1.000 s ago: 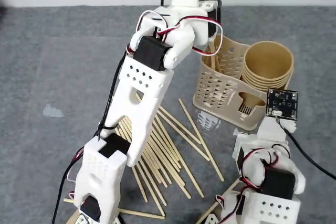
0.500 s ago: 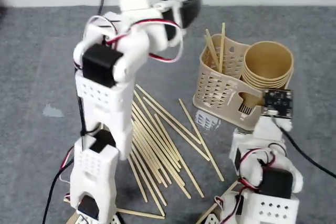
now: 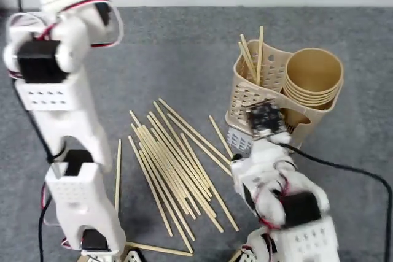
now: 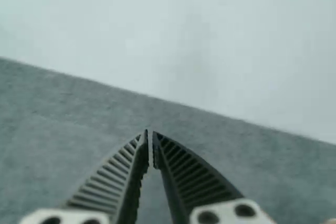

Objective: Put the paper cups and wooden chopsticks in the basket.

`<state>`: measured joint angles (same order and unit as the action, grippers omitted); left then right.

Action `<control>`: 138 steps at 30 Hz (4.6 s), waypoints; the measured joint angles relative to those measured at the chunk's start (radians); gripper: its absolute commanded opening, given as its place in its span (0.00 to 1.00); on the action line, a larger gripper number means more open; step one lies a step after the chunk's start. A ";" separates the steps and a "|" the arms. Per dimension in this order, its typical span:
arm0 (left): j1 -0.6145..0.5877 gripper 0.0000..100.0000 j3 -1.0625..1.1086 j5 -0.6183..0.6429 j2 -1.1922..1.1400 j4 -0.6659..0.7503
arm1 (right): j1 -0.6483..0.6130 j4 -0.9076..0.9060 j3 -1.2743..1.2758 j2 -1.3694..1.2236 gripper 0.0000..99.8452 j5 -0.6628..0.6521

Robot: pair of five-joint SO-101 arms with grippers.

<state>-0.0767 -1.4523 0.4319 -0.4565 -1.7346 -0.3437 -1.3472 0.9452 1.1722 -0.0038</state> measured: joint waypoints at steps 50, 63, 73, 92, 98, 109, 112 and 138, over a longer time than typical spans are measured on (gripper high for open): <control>-0.319 0.01 2.038 -0.244 0.842 0.618 | -0.241 0.193 -1.250 -1.834 0.19 -0.198; -0.319 0.01 2.124 -0.249 0.842 0.623 | -0.238 0.201 -1.297 -1.880 0.01 -0.213; -0.319 0.01 2.197 -0.249 0.848 0.664 | -0.242 0.109 -1.352 -1.824 0.01 -0.227; -0.319 0.01 2.259 -0.249 0.850 0.721 | -0.255 -0.354 -1.849 -1.588 0.08 -0.227; -0.319 0.01 2.277 -0.249 0.850 0.721 | -0.282 -0.405 -1.786 -1.699 0.16 -0.195; -0.341 0.01 2.280 -0.253 0.850 0.727 | -0.423 -0.405 -1.513 -1.717 0.16 -0.206; -0.410 0.01 2.280 -0.250 0.850 0.764 | -0.463 -0.404 -1.450 -1.717 0.16 -0.209; -0.526 0.01 2.426 -0.281 0.850 0.931 | -0.594 0.236 -0.422 -1.122 0.29 -0.209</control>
<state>-0.6030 0.9735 0.1511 0.3936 -0.8032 -0.9375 -1.1109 0.5232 0.0506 -0.2125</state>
